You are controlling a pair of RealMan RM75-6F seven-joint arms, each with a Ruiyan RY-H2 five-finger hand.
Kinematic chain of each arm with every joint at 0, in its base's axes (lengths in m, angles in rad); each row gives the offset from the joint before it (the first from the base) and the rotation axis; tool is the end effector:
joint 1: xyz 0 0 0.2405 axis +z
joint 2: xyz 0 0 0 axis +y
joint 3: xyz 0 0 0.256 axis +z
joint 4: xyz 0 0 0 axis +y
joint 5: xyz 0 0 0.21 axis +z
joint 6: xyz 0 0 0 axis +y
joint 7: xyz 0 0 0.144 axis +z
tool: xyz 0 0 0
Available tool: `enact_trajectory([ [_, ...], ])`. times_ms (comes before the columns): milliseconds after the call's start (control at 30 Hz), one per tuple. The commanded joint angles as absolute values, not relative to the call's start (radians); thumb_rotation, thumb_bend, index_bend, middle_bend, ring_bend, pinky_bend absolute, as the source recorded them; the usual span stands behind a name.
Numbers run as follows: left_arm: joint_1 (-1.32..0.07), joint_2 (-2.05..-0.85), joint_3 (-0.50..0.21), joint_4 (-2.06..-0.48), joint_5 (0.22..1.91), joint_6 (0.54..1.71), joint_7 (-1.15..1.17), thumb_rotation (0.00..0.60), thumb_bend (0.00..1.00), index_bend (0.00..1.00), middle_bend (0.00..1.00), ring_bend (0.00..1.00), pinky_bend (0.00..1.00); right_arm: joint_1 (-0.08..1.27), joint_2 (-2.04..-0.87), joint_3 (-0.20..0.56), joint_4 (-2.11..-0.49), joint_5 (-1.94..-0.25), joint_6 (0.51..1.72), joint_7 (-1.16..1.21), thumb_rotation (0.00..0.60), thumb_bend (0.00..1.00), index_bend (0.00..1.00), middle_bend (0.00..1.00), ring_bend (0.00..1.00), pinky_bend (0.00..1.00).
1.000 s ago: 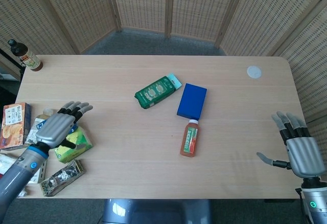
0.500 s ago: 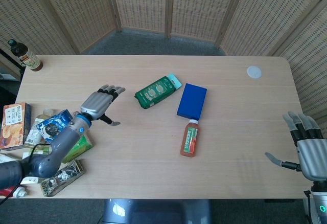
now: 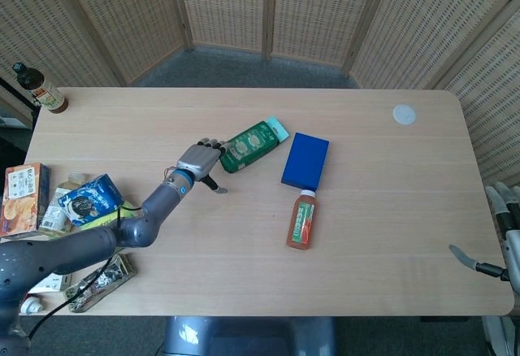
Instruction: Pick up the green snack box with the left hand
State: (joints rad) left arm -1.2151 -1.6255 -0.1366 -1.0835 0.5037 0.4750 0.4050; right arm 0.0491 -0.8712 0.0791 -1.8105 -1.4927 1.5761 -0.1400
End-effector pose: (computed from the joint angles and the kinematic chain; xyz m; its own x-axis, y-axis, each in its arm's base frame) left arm -0.0925 0.4458 -0.0494 0.5014 0.5129 0.6968 0.8649 -0.3196 -0.3870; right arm -0.2829 -0.1735 0.2320 0.5586 0.1005 0.8234 -0.8288 0.0293 0.5587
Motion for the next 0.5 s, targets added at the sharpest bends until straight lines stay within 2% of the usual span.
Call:
enact_trajectory([
  [33,-1.27,-1.719,-0.128,-0.965,0.495,0.417,0.384,0.428,0.16,0.0,0.0,0.0,0.0,0.042,-0.864,0.078,-1.814,-1.486,1.579,-0.141,0.201,0.18,0.0,0.0,0.0,0.0],
  [233,-1.292,-1.787,-0.134,-0.868,0.547,0.386,0.345,0.425,0.16,0.0,0.0,0.0,0.0,0.036,-0.858,0.08,-1.814,-1.479,1.577,-0.141,0.202,0.18,0.0,0.0,0.0,0.0],
  [400,-1.28,-1.787,-0.134,-0.868,0.6,0.399,0.315,0.422,0.16,0.01,0.01,0.0,0.0,0.04,-0.858,0.083,-1.817,-1.483,1.571,-0.146,0.2,0.18,0.0,0.0,0.0,0.0],
  [500,-1.264,-1.764,-0.129,-0.902,0.626,0.416,0.301,0.421,0.16,0.06,0.12,0.0,0.0,0.043,-0.859,0.087,-1.822,-1.488,1.569,-0.149,0.203,0.18,0.0,0.0,0.0,0.0],
])
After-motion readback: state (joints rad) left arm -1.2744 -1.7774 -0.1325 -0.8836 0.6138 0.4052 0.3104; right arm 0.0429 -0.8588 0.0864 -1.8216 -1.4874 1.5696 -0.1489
